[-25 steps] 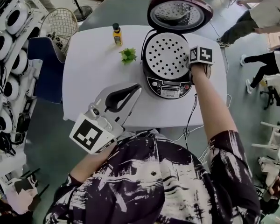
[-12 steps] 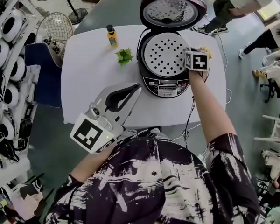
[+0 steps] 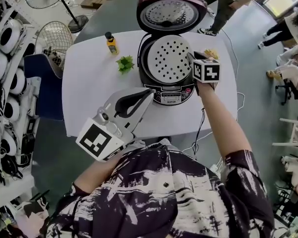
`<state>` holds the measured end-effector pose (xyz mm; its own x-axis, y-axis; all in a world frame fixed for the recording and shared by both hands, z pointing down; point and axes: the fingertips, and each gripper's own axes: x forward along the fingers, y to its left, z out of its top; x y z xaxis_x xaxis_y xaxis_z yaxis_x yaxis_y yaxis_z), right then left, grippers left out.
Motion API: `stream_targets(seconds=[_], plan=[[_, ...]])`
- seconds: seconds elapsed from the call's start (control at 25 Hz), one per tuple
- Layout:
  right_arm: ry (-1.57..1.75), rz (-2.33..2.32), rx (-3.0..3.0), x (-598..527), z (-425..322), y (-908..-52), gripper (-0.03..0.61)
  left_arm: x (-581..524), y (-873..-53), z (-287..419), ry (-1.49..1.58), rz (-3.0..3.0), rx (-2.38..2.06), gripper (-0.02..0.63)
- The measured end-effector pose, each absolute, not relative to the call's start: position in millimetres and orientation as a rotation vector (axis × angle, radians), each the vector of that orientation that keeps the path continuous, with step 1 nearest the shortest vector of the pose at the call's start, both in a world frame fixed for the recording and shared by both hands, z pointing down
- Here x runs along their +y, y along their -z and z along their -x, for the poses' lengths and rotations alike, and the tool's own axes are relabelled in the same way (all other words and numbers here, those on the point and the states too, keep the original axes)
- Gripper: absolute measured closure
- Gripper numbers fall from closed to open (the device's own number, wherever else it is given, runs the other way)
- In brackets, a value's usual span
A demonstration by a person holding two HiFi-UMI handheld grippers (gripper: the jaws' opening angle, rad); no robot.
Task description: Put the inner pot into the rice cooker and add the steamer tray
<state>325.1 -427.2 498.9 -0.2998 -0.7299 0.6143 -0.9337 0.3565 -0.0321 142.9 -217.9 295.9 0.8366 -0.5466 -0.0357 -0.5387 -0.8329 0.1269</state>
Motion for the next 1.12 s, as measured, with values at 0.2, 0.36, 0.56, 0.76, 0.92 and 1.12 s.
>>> stream_targets(seconds=[0.2, 0.36, 0.56, 0.76, 0.92, 1.12], plan=[[-0.527, -1.358, -1.959, -424.4, -337.3, -548.0, 0.502, -215.9, -293.6, -148.6, 0.088, -2.907, -0.864, 0.609], [-0.415, -1.279, -1.903, -421.4, -337.0, -559.9, 0.479, -213.6, -300.3, -144.0, 0.068, -2.884, -0.891, 0.609], [-0.271, -1.225, -1.867, -425.1, -333.9, -556.5, 0.460, -213.3, -301.3, -138.0, 0.067, -2.871, -0.916, 0.609], [-0.349, -1.254, -1.919, -426.1, -332.8, -555.4, 0.419, -212.9, -301.6, -139.5, 0.071, -2.872, -0.915, 0.609], [-0.325, -1.370, -2.077, -428.6, -328.3, -508.8, 0.419, -214.1, -302.9, -139.8, 0.071, -2.873, -0.919, 0.609], [-0.182, -1.457, -2.617, -377.5, -299.2, -358.1, 0.487, -218.5, -301.3, -142.1, 0.074, -2.875, -0.919, 0.609]])
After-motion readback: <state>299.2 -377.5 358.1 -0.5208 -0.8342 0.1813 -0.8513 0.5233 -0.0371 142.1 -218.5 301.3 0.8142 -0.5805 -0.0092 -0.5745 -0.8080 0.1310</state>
